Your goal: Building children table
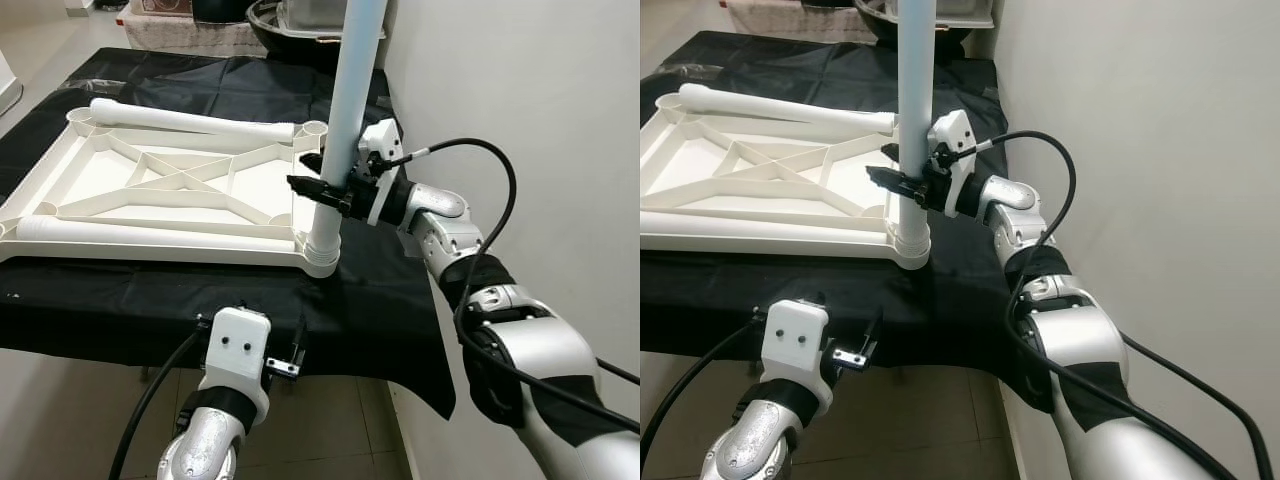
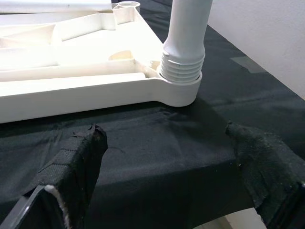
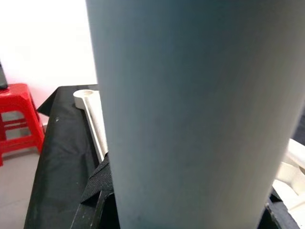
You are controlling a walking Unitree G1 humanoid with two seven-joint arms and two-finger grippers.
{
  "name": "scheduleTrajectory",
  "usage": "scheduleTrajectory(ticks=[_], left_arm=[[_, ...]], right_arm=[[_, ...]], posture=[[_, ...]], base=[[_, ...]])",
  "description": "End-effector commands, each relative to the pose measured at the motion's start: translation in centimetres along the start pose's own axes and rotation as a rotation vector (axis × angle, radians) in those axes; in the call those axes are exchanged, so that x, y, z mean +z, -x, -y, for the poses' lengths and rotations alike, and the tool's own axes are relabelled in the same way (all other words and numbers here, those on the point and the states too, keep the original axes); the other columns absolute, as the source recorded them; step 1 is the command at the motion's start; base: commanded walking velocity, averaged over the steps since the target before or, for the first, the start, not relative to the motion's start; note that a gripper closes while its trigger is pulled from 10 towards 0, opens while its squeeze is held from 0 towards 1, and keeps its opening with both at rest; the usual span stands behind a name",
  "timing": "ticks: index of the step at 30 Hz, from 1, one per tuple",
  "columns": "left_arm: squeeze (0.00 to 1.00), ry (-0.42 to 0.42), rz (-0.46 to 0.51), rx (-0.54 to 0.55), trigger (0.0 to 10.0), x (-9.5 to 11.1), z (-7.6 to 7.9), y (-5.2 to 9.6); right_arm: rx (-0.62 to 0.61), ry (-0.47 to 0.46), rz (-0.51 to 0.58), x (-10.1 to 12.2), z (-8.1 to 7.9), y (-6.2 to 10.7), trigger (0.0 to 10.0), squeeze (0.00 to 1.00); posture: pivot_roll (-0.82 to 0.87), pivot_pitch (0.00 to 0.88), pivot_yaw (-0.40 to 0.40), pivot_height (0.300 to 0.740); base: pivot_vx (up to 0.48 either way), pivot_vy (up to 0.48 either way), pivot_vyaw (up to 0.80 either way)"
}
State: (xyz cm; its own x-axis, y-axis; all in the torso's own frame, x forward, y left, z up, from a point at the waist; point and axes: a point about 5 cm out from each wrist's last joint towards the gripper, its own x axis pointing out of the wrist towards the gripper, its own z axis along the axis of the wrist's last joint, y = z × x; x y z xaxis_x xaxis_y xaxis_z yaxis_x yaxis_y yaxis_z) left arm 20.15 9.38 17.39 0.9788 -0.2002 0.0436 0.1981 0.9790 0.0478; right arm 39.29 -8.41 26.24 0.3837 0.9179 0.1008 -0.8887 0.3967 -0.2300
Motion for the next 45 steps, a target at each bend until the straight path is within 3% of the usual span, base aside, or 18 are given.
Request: scheduleTrajectory(ticks=[1, 3, 11, 21, 26, 30, 34, 45], left_arm=[[0.0, -0.008, -0.011, -0.003, 10.0, -0.2, 0.2, 0.0], [0.0, -0.009, -0.01, 0.001, 10.0, -0.2, 0.1, 0.0], [0.0, -0.008, 0.0, 0.005, 10.0, 0.1, 0.1, -0.1], [0.0, -0.012, 0.005, 0.013, 10.0, 0.2, -0.2, -0.3], [0.0, -0.014, 0.007, 0.015, 10.0, 0.2, -0.2, -0.3], [0.0, -0.016, 0.009, 0.017, 10.0, 0.3, -0.2, -0.3], [0.0, -0.019, 0.008, 0.019, 10.0, 0.3, -0.3, -0.3], [0.0, -0.023, 0.008, 0.021, 10.0, 0.3, -0.4, -0.2]], right_arm=[[0.1, -0.129, -0.144, -4.0, -1.8, 0.2, 10.0, 0.0], [0.204, -0.187, -0.162, -4.5, -2.5, 0.4, 10.0, 0.0], [0.388, -0.275, -0.172, -5.3, -3.8, 1.0, 10.0, 0.0], [0.404, -0.289, -0.143, -5.2, -4.3, 0.2, 10.0, 0.0], [0.45, -0.384, -0.079, -4.9, -4.8, -0.4, 10.0, 0.0], [0.467, -0.406, -0.053, -5.0, -5.2, -0.7, 10.0, 0.0], [0.494, -0.409, -0.042, -5.0, -5.6, -1.0, 10.0, 0.0], [0.51, -0.283, -0.156, -6.0, -6.2, -0.8, 10.0, 0.0]], posture=[[0.22, 0.201, -0.13, 0.74], [0.21, 0.203, -0.132, 0.74], [0.22, 0.209, -0.134, 0.74], [0.22, 0.211, -0.134, 0.74], [0.22, 0.214, -0.137, 0.74], [0.23, 0.218, -0.139, 0.74], [0.23, 0.22, -0.14, 0.74], [0.23, 0.214, -0.139, 0.74]], base=[[0.0, 0.0, 0.0], [0.0, 0.0, 0.0], [0.0, 0.0, 0.0], [0.0, 0.0, 0.0], [0.0, 0.0, 0.0], [0.0, 0.0, 0.0], [0.0, 0.0, 0.0], [0.0, 0.0, 0.0]])
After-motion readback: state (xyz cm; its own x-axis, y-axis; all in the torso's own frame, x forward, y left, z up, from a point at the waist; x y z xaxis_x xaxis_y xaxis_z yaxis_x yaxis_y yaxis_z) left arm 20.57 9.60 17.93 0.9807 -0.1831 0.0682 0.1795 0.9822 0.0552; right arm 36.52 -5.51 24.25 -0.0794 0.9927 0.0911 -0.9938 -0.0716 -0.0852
